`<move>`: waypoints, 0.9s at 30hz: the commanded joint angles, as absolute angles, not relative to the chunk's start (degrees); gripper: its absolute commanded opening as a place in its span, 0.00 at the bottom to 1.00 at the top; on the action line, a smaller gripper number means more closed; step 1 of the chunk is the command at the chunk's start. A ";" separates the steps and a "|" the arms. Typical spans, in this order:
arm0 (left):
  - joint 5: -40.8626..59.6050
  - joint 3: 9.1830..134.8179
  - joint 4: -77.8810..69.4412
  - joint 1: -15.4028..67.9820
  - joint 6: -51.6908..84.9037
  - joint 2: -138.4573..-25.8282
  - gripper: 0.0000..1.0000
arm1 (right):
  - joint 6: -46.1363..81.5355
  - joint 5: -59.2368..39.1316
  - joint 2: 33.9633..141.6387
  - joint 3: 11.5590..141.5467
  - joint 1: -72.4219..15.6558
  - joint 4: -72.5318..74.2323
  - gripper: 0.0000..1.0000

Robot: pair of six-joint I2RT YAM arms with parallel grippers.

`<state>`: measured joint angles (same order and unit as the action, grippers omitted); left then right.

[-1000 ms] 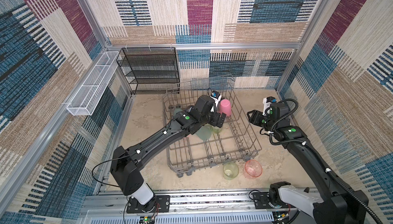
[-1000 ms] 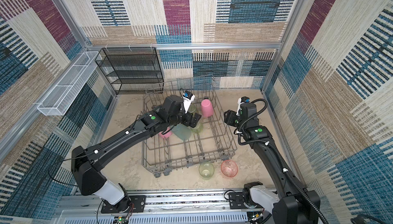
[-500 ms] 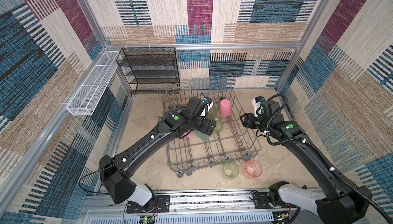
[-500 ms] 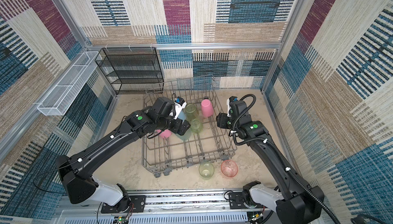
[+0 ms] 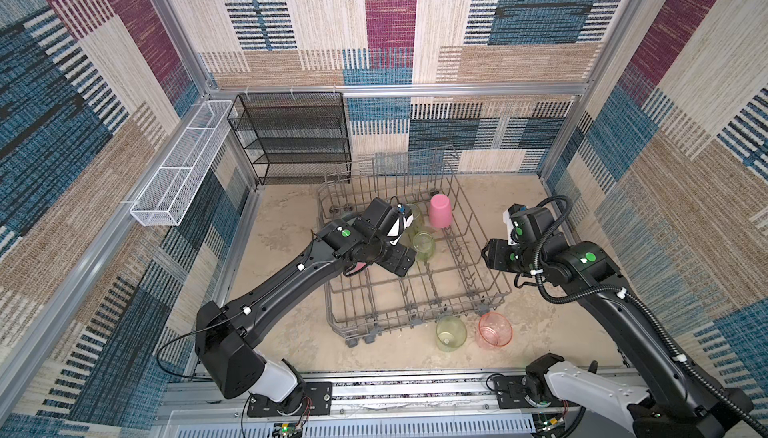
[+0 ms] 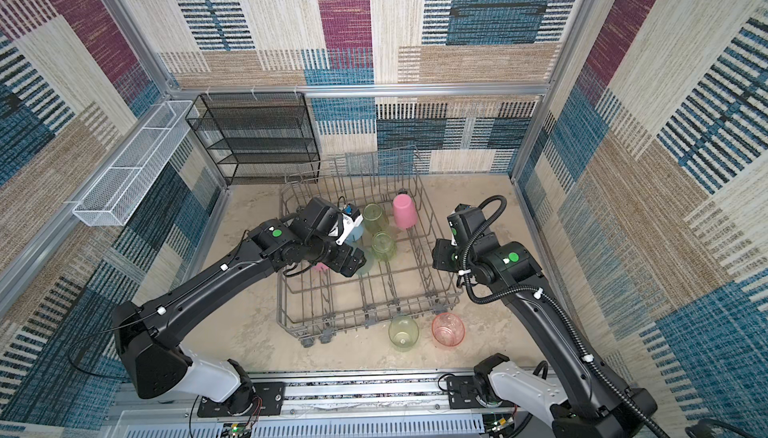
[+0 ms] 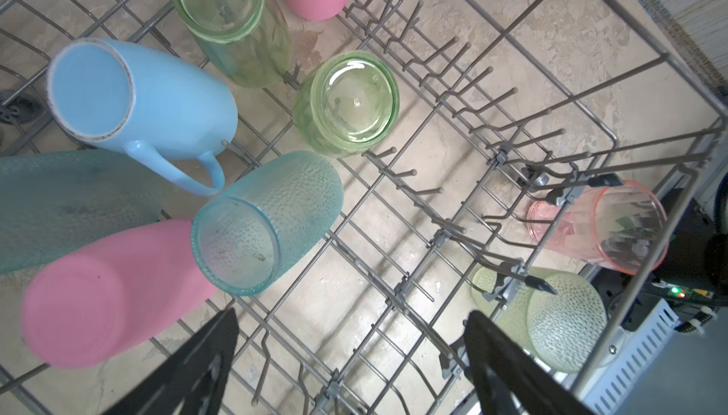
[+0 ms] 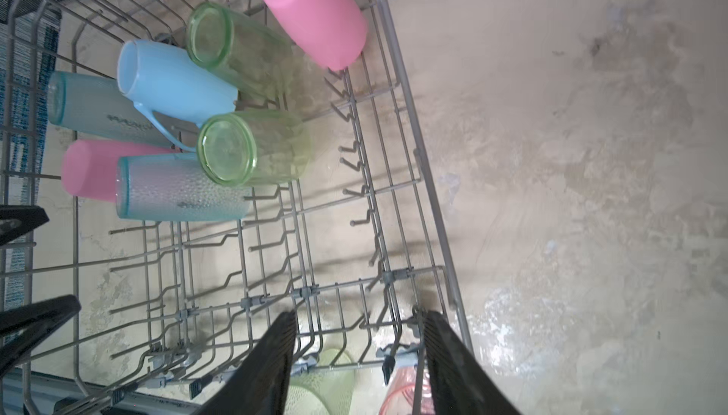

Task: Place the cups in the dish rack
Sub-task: 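Open and lift the left gripper while the right gripper nears the green textured cup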

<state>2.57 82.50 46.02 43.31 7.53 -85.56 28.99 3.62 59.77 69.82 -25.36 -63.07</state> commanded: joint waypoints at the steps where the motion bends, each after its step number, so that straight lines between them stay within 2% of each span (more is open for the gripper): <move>1: 3.11 81.28 42.89 43.11 7.02 -84.67 0.93 | 33.51 5.24 58.63 70.49 -25.63 -69.17 0.55; 9: 5.61 77.39 39.80 42.53 8.17 -84.02 0.92 | 35.51 4.98 57.55 70.80 -25.65 -76.68 0.52; 17: 6.02 76.55 38.74 42.36 8.42 -83.53 0.92 | 35.63 -0.08 56.17 68.85 -26.85 -74.71 0.49; 27: 5.17 75.89 37.79 42.29 7.88 -82.18 0.91 | 38.51 -0.57 57.34 68.09 -40.49 -71.81 0.49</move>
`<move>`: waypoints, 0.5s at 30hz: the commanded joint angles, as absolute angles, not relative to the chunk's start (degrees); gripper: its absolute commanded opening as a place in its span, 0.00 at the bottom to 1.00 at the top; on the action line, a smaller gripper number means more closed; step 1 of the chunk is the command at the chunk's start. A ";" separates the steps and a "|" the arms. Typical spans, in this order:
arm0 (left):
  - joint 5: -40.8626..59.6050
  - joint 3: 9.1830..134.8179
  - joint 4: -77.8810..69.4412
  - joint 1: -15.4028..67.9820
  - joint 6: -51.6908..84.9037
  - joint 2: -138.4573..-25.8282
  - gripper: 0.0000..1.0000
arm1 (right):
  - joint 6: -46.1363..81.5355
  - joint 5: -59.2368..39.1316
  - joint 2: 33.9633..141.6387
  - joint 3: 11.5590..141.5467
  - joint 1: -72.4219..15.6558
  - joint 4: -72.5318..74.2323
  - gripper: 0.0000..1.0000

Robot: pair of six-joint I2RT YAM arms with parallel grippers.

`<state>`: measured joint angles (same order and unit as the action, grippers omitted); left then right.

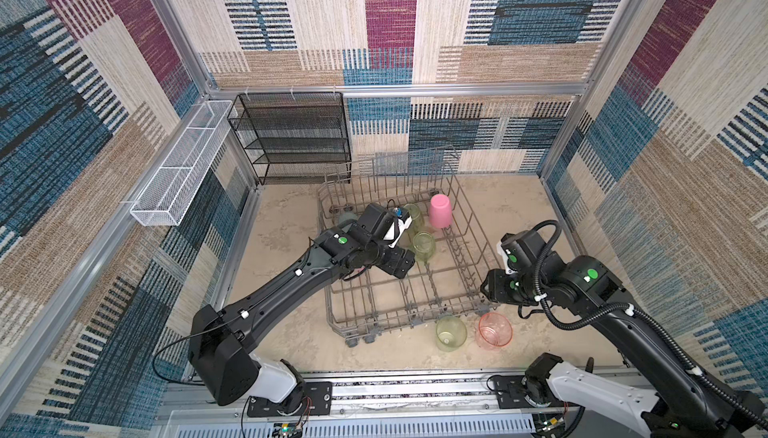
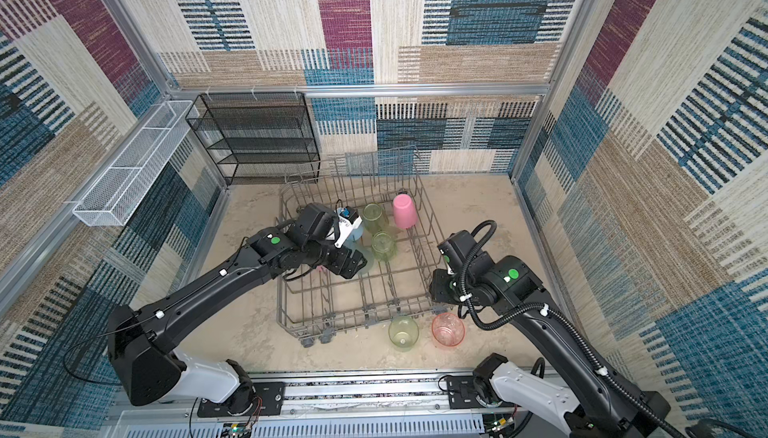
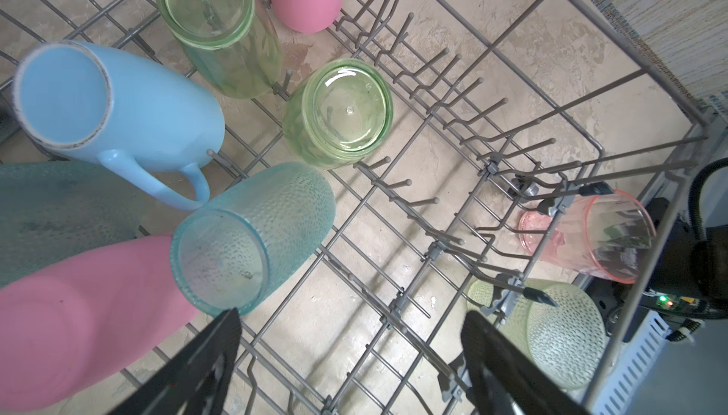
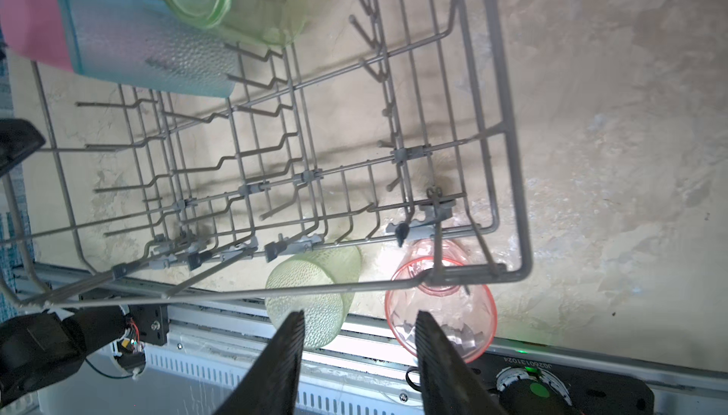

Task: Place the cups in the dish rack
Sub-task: 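Open and lift the left gripper while the right gripper nears the green textured cup, then lower the right gripper onto the green textured cup rim and close it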

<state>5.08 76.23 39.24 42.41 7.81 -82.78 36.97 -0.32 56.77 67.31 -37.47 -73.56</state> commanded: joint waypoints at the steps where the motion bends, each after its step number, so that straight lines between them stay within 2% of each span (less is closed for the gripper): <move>1: 4.78 75.85 37.79 42.27 7.69 -82.00 0.91 | 38.82 -0.45 57.78 68.36 -42.46 -72.09 0.49; 8: 4.57 75.70 37.64 41.92 7.48 -81.57 0.91 | 41.92 1.59 61.96 69.24 -56.88 -75.79 0.49; 15: 4.75 75.42 37.55 40.55 7.38 -80.60 0.91 | 42.37 0.23 61.73 65.77 -63.30 -71.64 0.49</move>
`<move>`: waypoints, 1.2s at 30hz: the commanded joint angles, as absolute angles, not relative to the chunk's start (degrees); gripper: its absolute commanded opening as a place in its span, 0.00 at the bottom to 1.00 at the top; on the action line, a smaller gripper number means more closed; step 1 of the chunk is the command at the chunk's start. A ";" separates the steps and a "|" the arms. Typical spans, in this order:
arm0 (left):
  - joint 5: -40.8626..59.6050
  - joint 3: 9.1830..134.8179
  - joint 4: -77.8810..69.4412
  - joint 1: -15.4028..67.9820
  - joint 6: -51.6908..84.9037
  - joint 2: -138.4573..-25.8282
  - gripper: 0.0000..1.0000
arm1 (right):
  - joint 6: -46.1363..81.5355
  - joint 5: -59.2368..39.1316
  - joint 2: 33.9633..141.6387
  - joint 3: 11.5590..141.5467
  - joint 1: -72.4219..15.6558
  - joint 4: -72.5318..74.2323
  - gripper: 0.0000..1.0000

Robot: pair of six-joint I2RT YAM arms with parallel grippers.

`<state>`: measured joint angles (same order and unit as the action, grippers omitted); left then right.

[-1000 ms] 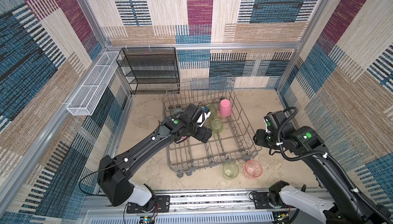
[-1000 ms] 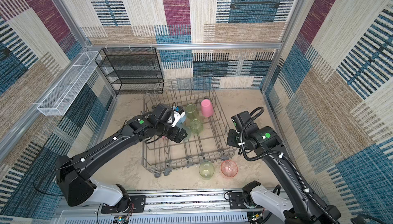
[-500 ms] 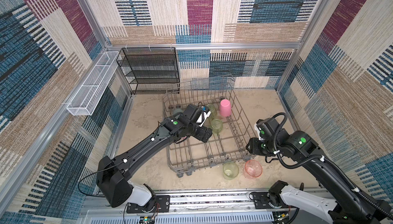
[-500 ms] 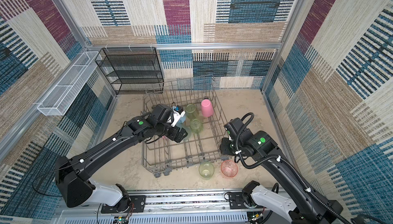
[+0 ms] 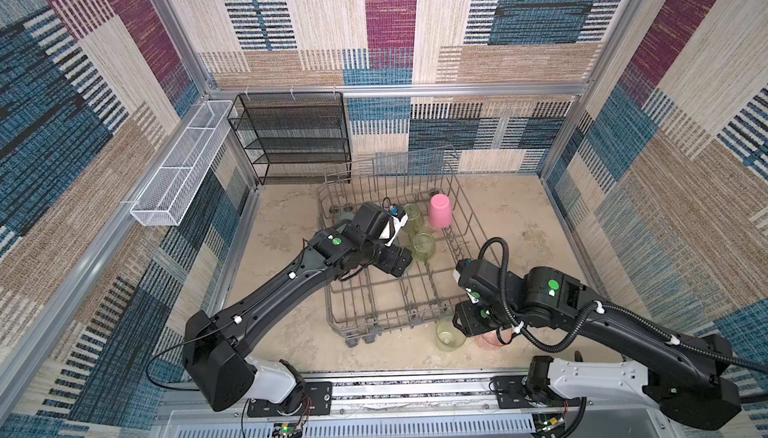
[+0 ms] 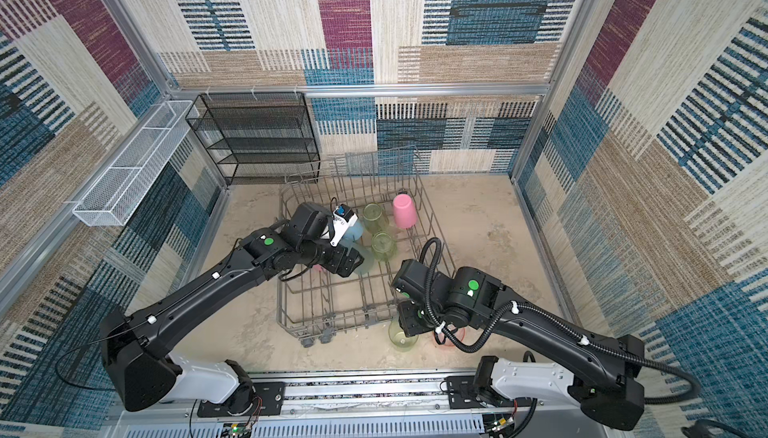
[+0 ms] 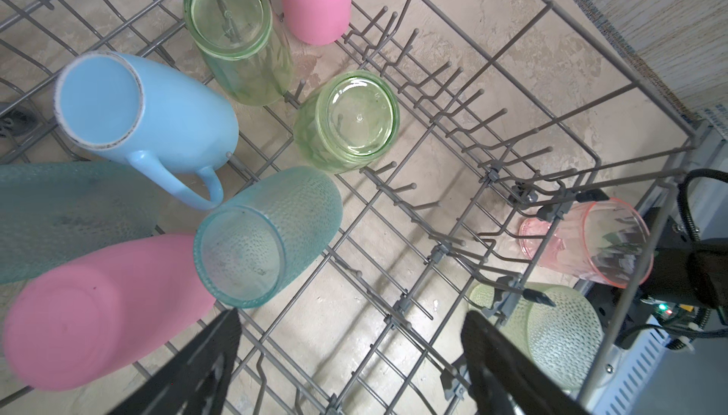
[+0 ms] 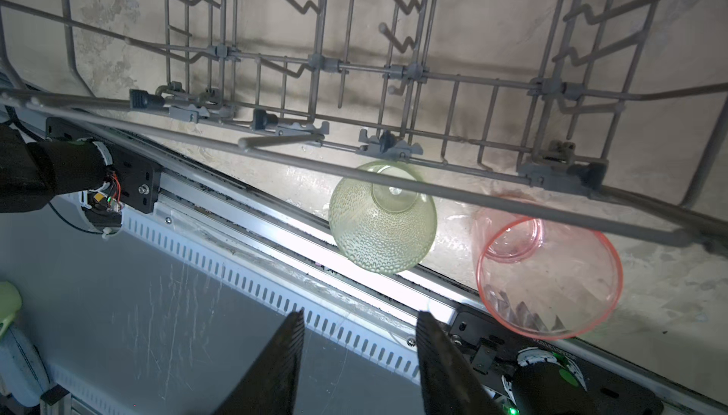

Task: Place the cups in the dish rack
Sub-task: 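Lower the right gripper onto the green textured cup rim and close it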

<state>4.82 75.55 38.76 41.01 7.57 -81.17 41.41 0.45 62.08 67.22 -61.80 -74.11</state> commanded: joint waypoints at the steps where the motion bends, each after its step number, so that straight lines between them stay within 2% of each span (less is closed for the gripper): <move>1: 4.78 75.34 37.60 40.27 7.38 -80.47 0.91 | 42.49 0.12 61.78 64.81 -64.32 -70.97 0.49; 13: 3.43 74.20 37.01 37.64 7.21 -78.40 0.91 | 40.68 8.10 68.07 58.68 -76.49 -62.09 0.48; 25: 4.22 73.65 36.75 37.00 7.38 -78.40 0.91 | 34.10 8.34 66.90 53.65 -76.73 -54.10 0.46; 36: 4.92 73.65 36.50 36.58 7.56 -78.84 0.91 | 32.66 9.34 68.86 51.87 -76.73 -53.84 0.42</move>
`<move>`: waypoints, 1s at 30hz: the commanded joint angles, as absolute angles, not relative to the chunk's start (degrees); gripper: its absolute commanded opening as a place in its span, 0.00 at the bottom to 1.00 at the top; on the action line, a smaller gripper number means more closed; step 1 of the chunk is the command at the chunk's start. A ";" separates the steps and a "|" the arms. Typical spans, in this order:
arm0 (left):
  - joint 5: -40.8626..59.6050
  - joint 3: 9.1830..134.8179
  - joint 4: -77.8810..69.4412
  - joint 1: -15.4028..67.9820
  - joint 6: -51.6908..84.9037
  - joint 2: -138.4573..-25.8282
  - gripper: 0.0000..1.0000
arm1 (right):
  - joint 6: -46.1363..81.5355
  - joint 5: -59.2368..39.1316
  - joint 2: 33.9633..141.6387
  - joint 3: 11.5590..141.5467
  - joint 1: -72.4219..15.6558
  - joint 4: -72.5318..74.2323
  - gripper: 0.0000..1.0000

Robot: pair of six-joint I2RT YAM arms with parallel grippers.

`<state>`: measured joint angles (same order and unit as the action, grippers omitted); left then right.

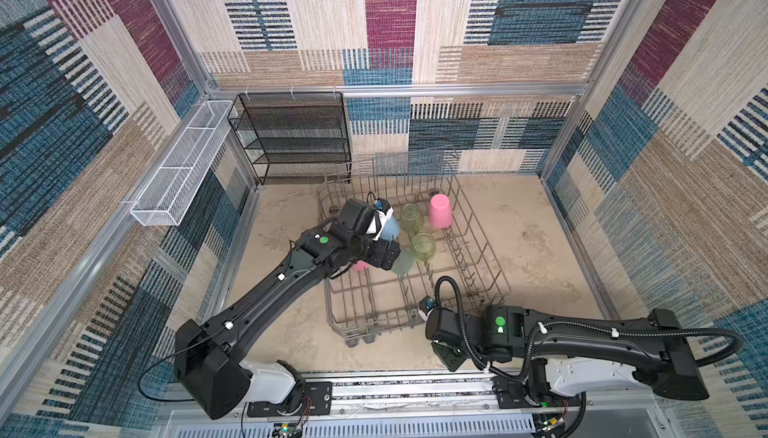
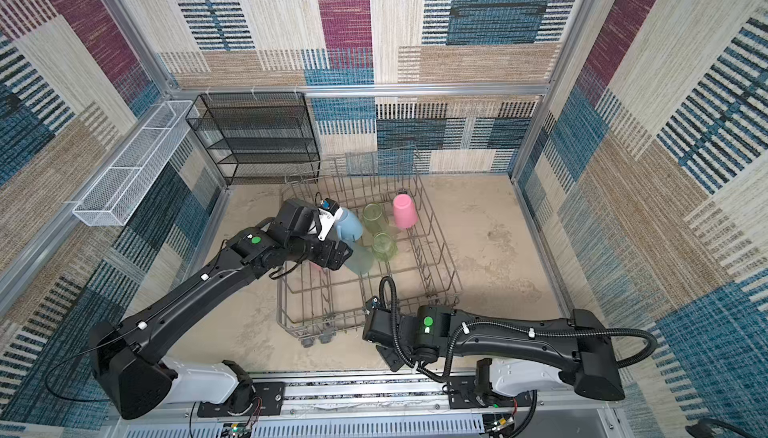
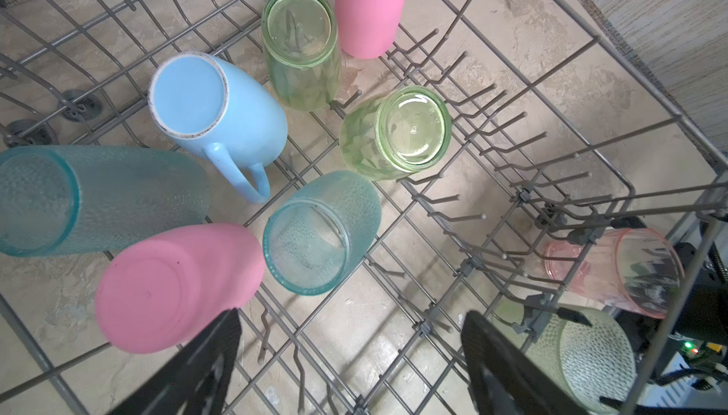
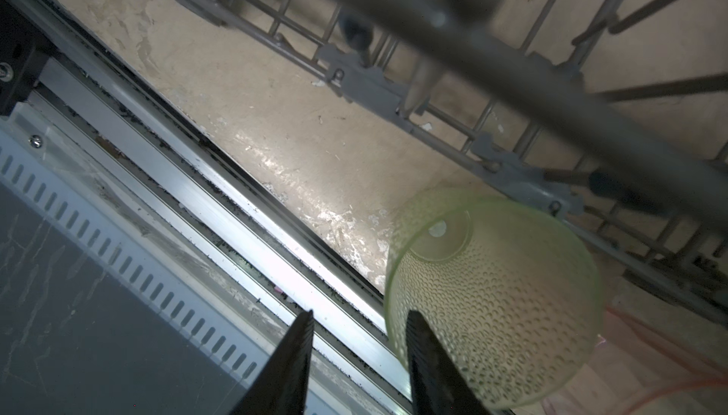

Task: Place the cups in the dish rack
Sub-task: 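Lower the right gripper onto the green textured cup rim and close it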

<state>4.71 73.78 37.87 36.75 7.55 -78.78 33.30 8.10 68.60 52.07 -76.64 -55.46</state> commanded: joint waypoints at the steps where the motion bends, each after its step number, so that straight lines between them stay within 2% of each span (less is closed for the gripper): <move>1: 5.04 73.66 36.56 36.54 7.56 -78.83 0.92 | 32.48 9.49 68.83 51.69 -76.73 -53.68 0.41; 16: 5.69 73.56 36.54 36.36 7.60 -78.42 0.92 | 32.78 9.82 70.22 50.62 -76.73 -51.94 0.33; 30: 5.80 73.21 36.16 36.38 7.82 -78.16 0.92 | 33.05 11.12 70.54 50.89 -76.73 -52.65 0.16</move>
<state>5.06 73.28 36.71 36.38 7.57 -78.63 32.93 10.13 70.85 50.61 -76.64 -53.21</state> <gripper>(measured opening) 0.915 0.171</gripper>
